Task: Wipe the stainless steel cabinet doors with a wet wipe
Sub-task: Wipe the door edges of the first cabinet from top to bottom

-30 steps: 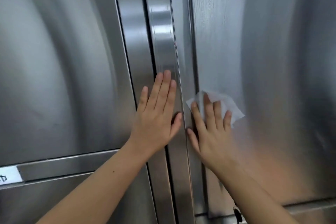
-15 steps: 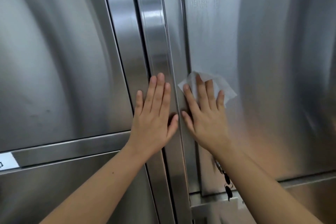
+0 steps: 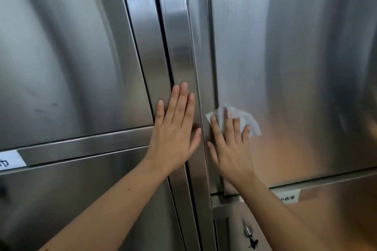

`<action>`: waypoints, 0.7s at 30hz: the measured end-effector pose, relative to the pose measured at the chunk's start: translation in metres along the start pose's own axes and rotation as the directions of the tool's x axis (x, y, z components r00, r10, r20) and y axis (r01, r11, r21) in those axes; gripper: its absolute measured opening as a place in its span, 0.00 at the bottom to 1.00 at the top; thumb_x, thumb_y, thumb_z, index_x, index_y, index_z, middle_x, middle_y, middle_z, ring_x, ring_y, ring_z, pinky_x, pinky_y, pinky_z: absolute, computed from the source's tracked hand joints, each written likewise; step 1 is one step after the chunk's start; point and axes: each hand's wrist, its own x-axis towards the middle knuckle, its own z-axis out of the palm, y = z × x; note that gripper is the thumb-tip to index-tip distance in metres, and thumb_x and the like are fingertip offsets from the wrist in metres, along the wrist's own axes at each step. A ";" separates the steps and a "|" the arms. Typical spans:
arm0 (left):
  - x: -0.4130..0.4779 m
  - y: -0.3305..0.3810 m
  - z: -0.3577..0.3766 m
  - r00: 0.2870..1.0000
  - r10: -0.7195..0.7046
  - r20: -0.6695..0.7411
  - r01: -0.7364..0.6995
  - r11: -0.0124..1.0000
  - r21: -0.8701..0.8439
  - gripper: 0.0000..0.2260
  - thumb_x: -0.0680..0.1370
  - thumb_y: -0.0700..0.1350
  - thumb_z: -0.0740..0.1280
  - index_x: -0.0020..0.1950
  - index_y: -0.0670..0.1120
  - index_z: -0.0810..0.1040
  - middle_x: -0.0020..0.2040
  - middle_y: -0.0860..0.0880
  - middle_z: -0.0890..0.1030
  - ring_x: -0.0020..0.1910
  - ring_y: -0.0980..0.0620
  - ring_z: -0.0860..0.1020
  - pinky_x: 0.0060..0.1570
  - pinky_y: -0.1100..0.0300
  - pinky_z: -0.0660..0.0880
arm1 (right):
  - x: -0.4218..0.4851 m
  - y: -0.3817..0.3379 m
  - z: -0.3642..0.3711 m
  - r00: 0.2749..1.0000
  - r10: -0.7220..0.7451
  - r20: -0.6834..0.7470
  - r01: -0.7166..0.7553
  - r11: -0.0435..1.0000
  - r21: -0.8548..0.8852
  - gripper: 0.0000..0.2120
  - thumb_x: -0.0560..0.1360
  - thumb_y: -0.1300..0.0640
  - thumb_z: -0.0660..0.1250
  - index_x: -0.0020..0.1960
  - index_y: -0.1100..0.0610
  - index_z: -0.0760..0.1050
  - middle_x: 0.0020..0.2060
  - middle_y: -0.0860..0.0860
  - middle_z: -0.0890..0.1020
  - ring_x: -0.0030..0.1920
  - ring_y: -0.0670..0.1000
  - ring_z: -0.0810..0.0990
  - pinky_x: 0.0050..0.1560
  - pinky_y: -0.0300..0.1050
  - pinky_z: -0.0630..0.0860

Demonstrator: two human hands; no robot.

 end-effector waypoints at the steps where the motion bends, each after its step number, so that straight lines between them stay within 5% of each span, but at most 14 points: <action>1: -0.001 0.002 0.000 1.000 -0.004 0.004 0.004 1.000 0.002 0.31 0.75 0.52 0.56 0.73 0.36 0.56 0.73 0.38 0.52 0.73 0.41 0.51 0.70 0.41 0.51 | 0.008 0.000 -0.003 0.999 0.004 -0.034 -0.003 1.000 0.025 0.28 0.76 0.48 0.52 0.72 0.60 0.62 0.70 0.65 0.63 0.70 0.64 0.60 0.61 0.70 0.62; 5: 0.000 0.008 0.002 0.999 -0.046 0.000 0.046 0.999 -0.023 0.31 0.75 0.51 0.55 0.73 0.34 0.57 0.73 0.37 0.52 0.72 0.38 0.50 0.68 0.38 0.52 | 0.022 -0.001 -0.006 0.997 0.001 -0.081 0.005 0.997 0.075 0.28 0.77 0.49 0.53 0.74 0.60 0.58 0.72 0.63 0.55 0.71 0.64 0.55 0.64 0.67 0.54; 8: -0.002 0.012 0.007 0.998 -0.062 -0.011 0.062 0.998 -0.025 0.30 0.75 0.51 0.55 0.73 0.35 0.57 0.73 0.37 0.51 0.72 0.40 0.50 0.68 0.39 0.50 | 0.005 -0.005 0.004 0.993 0.048 -0.110 -0.034 0.992 0.123 0.30 0.75 0.53 0.63 0.73 0.61 0.60 0.71 0.63 0.52 0.70 0.65 0.53 0.63 0.66 0.56; 12: -0.005 0.010 0.016 0.998 -0.048 -0.033 0.047 0.999 -0.015 0.31 0.75 0.50 0.56 0.74 0.36 0.54 0.73 0.39 0.49 0.73 0.43 0.47 0.70 0.42 0.46 | -0.033 -0.015 0.023 0.994 0.106 -0.034 -0.102 0.989 0.105 0.34 0.70 0.57 0.72 0.72 0.62 0.62 0.70 0.64 0.54 0.67 0.71 0.64 0.63 0.63 0.59; 15: -0.005 0.006 0.021 0.998 -0.040 -0.038 0.039 0.999 -0.019 0.31 0.75 0.50 0.56 0.74 0.38 0.51 0.73 0.40 0.48 0.74 0.42 0.42 0.71 0.45 0.43 | -0.045 -0.017 0.027 0.990 0.143 -0.006 -0.141 0.983 0.118 0.29 0.73 0.57 0.67 0.71 0.62 0.65 0.69 0.67 0.61 0.66 0.70 0.67 0.62 0.65 0.63; 18: -0.005 0.006 0.025 0.997 -0.027 -0.074 0.026 1.000 -0.013 0.31 0.75 0.49 0.57 0.74 0.37 0.53 0.73 0.41 0.50 0.74 0.40 0.49 0.70 0.45 0.45 | -0.044 -0.016 0.024 0.987 0.155 -0.046 -0.147 0.979 0.144 0.25 0.75 0.54 0.57 0.70 0.62 0.67 0.69 0.68 0.63 0.66 0.69 0.67 0.60 0.68 0.66; 21: -0.006 0.006 0.026 0.994 -0.018 -0.103 0.019 1.000 0.006 0.31 0.75 0.49 0.57 0.74 0.37 0.54 0.73 0.41 0.50 0.73 0.40 0.52 0.71 0.45 0.46 | -0.041 -0.013 0.022 0.988 0.108 -0.107 -0.098 0.990 0.102 0.23 0.75 0.55 0.57 0.68 0.62 0.70 0.68 0.68 0.63 0.67 0.67 0.65 0.60 0.68 0.66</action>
